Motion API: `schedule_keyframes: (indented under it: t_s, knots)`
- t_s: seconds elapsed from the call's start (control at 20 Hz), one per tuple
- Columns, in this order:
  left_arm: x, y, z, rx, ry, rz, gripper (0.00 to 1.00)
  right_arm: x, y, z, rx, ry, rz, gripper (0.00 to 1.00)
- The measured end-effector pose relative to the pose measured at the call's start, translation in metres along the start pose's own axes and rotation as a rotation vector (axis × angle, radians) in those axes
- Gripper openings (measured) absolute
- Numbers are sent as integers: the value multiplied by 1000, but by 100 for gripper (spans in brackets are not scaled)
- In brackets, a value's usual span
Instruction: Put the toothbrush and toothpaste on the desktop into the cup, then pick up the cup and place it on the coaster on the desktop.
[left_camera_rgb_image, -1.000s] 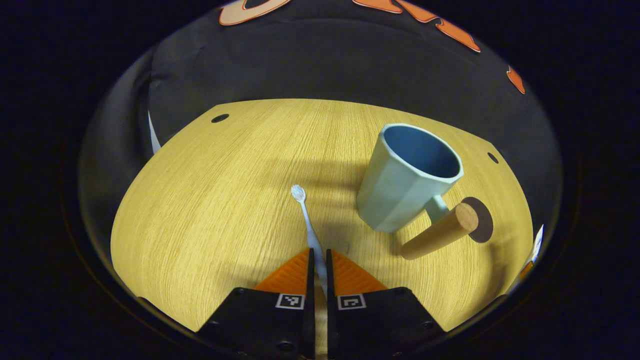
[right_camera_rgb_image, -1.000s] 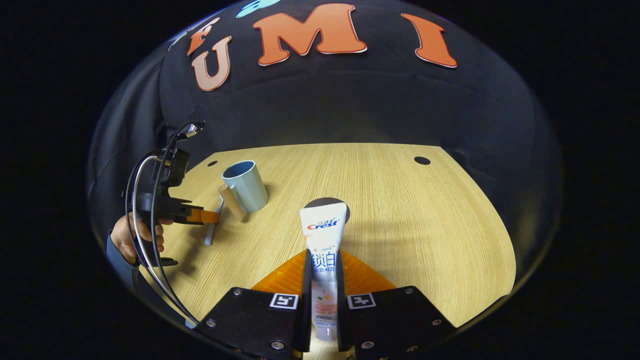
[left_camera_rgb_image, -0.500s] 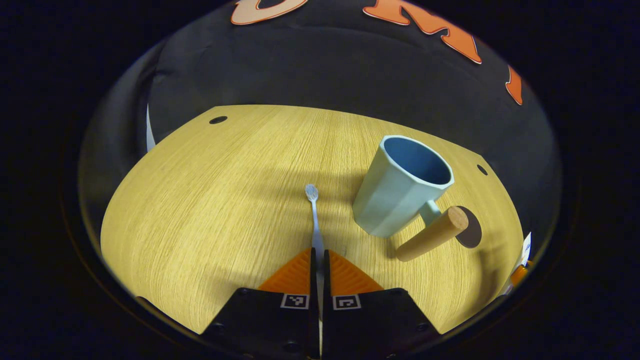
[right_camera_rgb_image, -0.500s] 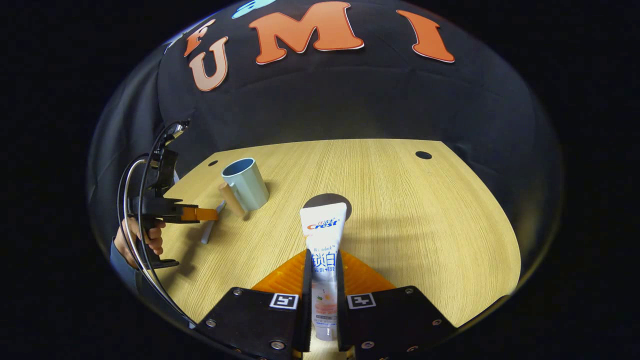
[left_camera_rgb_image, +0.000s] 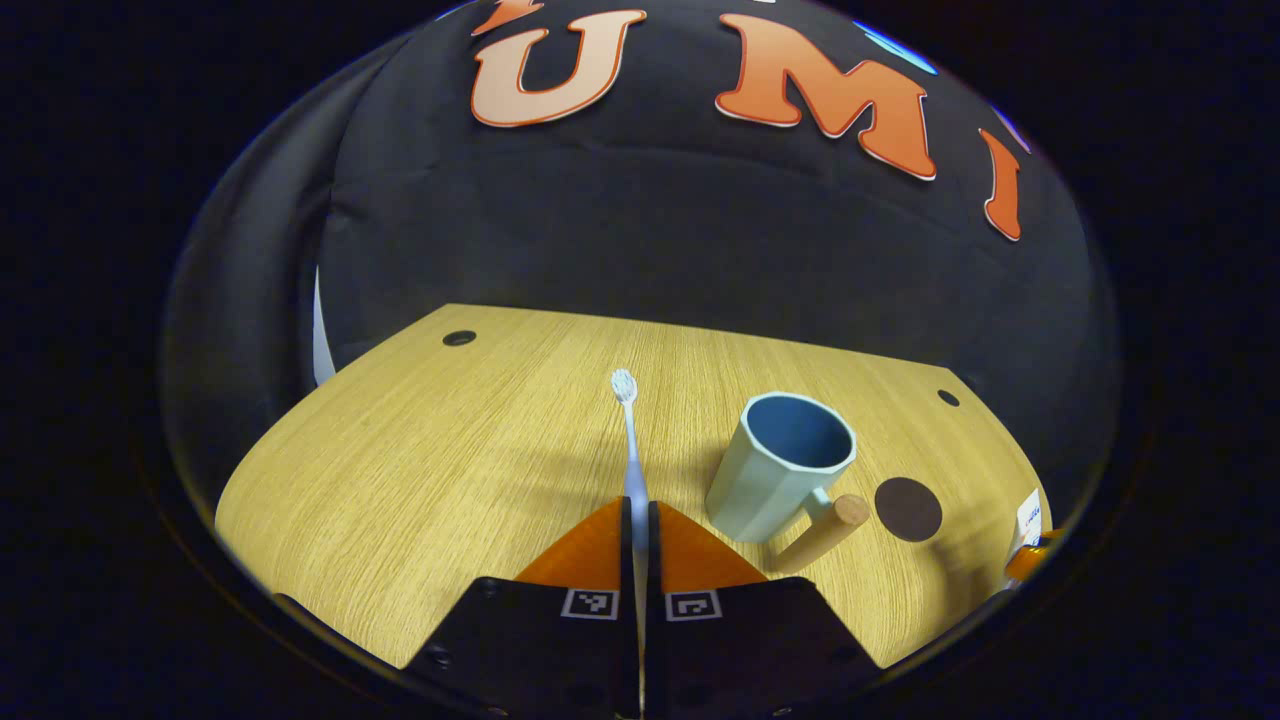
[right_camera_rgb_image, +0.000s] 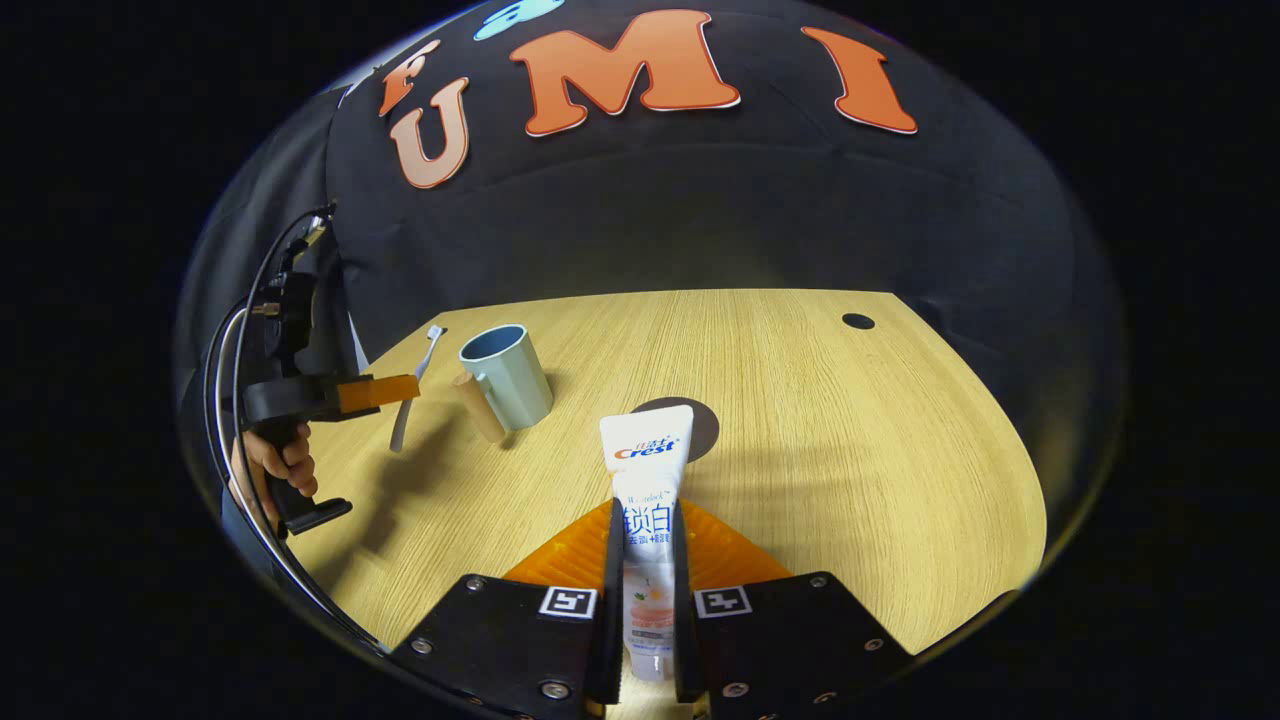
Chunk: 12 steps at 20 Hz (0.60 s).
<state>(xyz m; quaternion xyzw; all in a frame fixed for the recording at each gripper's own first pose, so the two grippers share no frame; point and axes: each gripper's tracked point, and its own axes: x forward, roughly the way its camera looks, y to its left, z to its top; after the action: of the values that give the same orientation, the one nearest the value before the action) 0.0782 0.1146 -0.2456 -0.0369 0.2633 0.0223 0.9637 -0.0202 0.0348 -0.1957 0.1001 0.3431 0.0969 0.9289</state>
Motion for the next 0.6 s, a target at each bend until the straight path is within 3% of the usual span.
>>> schedule_keyframes:
  t_s: [0.4,0.6]
  knots:
    - [-12,-16,61,35,-222,-34,2,-4,4,7,0,-42,20,21]
    - [-9,-26,73,51,-255,-57,2,-4,4,15,19,-60,23,21]
